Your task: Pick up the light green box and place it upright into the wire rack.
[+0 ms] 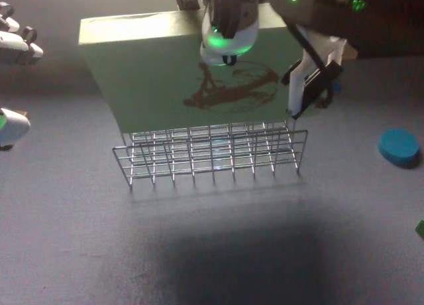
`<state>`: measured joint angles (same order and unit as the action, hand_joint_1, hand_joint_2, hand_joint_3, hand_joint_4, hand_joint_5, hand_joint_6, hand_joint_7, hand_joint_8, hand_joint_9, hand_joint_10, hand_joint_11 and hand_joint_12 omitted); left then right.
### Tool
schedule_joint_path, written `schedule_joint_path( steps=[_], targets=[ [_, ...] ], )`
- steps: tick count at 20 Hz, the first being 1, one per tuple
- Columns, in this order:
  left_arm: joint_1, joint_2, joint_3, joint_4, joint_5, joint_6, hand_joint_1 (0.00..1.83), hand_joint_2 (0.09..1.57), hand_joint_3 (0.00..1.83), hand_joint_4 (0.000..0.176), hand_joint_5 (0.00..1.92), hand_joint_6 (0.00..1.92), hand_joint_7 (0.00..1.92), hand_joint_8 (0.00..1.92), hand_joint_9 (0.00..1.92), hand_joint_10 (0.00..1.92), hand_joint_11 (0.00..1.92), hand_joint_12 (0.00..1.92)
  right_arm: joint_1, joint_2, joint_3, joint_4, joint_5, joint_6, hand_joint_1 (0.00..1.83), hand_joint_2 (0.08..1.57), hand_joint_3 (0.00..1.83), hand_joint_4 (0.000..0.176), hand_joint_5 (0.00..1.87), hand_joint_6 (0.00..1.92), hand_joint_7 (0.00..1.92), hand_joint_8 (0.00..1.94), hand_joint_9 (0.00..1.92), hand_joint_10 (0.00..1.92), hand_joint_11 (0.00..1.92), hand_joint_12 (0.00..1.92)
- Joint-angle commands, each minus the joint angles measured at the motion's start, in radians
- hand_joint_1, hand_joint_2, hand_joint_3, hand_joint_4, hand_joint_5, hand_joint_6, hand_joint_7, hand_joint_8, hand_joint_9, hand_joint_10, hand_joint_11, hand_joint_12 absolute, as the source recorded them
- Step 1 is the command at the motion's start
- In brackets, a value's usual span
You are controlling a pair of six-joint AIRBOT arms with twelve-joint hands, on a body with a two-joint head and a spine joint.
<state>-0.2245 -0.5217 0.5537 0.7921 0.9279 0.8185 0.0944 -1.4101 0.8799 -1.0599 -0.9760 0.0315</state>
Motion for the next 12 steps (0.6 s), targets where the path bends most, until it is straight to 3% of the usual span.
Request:
schedule_joint_path(
  steps=[1,12],
  targets=[
    [-0.010,-0.002,0.001,0.068,-0.057,0.008,0.11,1.29,0.00,0.069,0.20,0.00,0.11,0.00,0.12,0.00,0.00,0.28,0.007,-0.003,0.005,-0.095,0.043,0.005,1.37,1.15,0.00,0.000,0.85,1.02,0.98,1.00,0.82,1.42,0.71,1.49],
    [-0.007,-0.014,0.007,0.067,-0.069,-0.002,0.07,1.30,0.00,0.069,0.19,0.00,0.12,0.00,0.11,0.00,0.00,0.32,-0.066,-0.071,0.097,-0.089,0.079,0.050,1.36,1.17,0.00,0.000,0.77,1.11,0.96,1.06,0.81,1.44,0.71,1.51]
  ],
)
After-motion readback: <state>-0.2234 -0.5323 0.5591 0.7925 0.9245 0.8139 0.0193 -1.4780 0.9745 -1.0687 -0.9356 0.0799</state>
